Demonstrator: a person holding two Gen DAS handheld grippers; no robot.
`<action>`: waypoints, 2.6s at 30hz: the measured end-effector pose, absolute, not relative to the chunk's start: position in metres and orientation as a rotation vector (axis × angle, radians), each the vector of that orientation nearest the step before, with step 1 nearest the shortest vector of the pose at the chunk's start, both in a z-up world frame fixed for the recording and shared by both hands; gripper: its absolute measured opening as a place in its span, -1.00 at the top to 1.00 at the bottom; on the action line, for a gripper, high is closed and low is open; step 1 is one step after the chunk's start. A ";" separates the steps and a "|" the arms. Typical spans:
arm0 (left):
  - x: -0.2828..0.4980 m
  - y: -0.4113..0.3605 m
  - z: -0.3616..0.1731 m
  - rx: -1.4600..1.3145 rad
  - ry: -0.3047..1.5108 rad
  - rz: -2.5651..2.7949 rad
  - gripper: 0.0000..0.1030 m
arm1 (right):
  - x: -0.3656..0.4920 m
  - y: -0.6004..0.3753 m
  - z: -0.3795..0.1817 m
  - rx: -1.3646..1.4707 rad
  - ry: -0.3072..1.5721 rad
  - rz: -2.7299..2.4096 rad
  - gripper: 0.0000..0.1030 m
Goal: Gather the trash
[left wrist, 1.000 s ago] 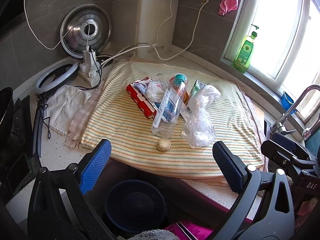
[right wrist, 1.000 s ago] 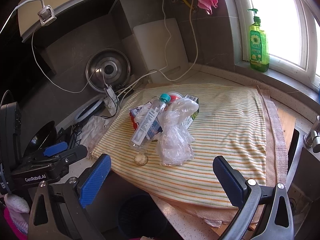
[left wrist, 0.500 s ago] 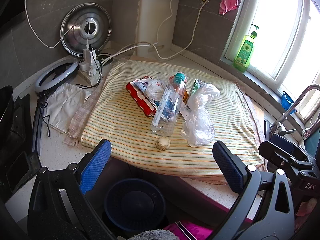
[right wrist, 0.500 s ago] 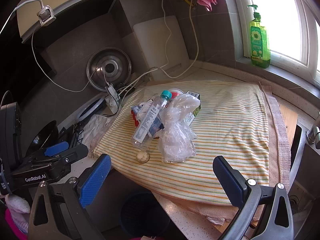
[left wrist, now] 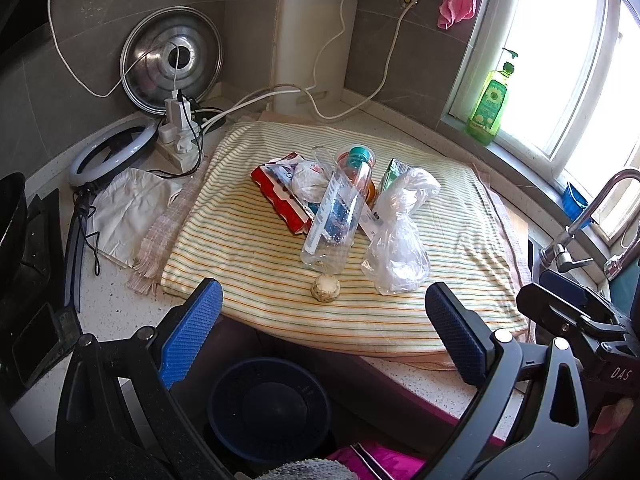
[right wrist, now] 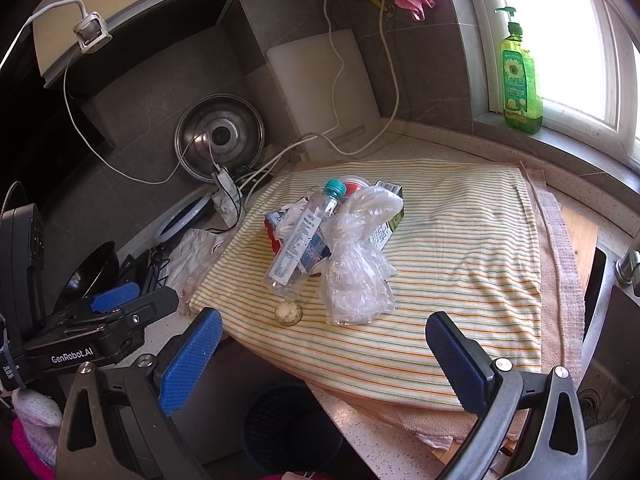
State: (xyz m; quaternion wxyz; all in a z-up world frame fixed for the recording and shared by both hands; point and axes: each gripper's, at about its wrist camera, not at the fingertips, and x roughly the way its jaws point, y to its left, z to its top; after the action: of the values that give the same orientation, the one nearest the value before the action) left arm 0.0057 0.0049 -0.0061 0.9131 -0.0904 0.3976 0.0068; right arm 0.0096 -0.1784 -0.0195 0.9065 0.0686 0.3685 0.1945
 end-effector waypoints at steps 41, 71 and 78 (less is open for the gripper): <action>0.095 0.034 -0.048 -0.247 0.960 -0.057 -0.93 | 0.066 -0.175 -0.059 0.125 0.868 0.424 -1.00; 0.202 0.016 -0.118 -0.297 1.208 -0.189 -0.49 | 0.165 -0.142 -0.126 0.083 1.050 0.488 -0.70; 0.212 0.009 -0.124 -0.328 1.227 -0.219 -0.31 | 0.174 -0.131 -0.133 0.025 1.056 0.478 -0.67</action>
State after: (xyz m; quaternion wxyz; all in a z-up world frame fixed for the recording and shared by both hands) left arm 0.2121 0.0092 -0.1239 0.7994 -0.1530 0.5720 -0.1020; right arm 0.1742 -0.1311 -0.1328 0.8366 0.0120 0.4990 0.2259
